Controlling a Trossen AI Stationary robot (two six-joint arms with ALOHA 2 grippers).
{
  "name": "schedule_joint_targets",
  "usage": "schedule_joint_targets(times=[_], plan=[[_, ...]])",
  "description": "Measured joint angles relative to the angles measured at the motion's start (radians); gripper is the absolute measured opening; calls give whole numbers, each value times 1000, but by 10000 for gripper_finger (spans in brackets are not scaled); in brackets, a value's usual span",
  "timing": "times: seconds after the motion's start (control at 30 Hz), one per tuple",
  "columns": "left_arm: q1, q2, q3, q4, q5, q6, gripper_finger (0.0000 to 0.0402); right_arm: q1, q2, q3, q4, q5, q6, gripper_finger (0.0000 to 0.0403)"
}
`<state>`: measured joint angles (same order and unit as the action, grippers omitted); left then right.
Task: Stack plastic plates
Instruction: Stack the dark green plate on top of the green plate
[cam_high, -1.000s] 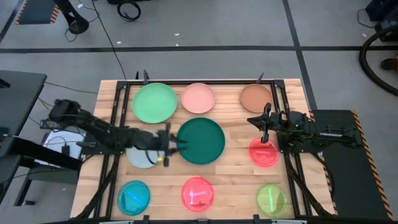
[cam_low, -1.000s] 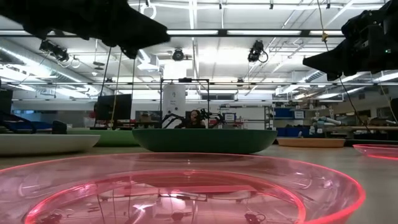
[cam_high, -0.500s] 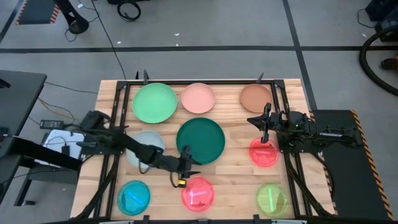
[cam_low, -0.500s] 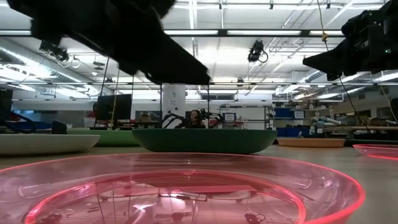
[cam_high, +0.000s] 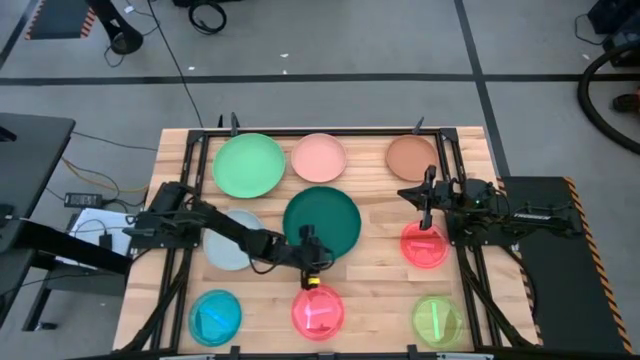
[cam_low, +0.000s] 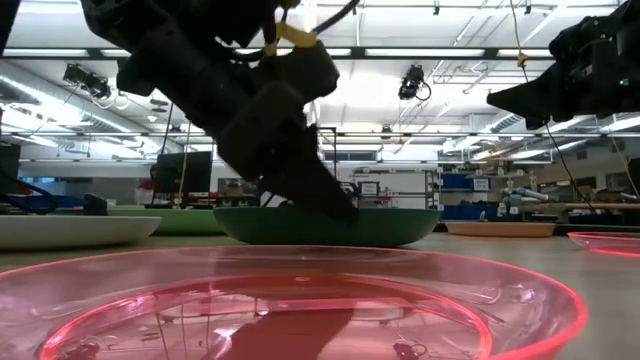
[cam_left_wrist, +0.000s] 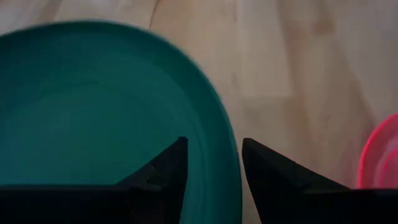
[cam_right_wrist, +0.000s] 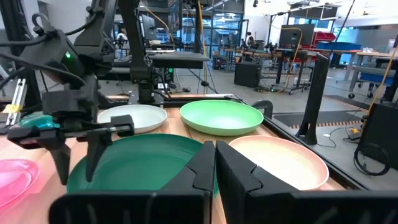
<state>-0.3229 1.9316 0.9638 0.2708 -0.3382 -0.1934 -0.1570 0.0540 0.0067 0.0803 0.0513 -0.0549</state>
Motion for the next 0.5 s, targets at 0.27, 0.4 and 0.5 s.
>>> schedule_joint_targets(times=[0.27, 0.4, 0.5], plan=[[-19, 0, 0, -98, 0, 20, 156, 0, 0, 0, 0, 0, 0, 24], [-30, -1, 0, -113, -4, 16, 121, 0, 0, 0, 0, 0, 0, 24], [-40, -1, 0, -116, -5, 20, 72, 0, 0, 0, 0, 0, 0, 24]])
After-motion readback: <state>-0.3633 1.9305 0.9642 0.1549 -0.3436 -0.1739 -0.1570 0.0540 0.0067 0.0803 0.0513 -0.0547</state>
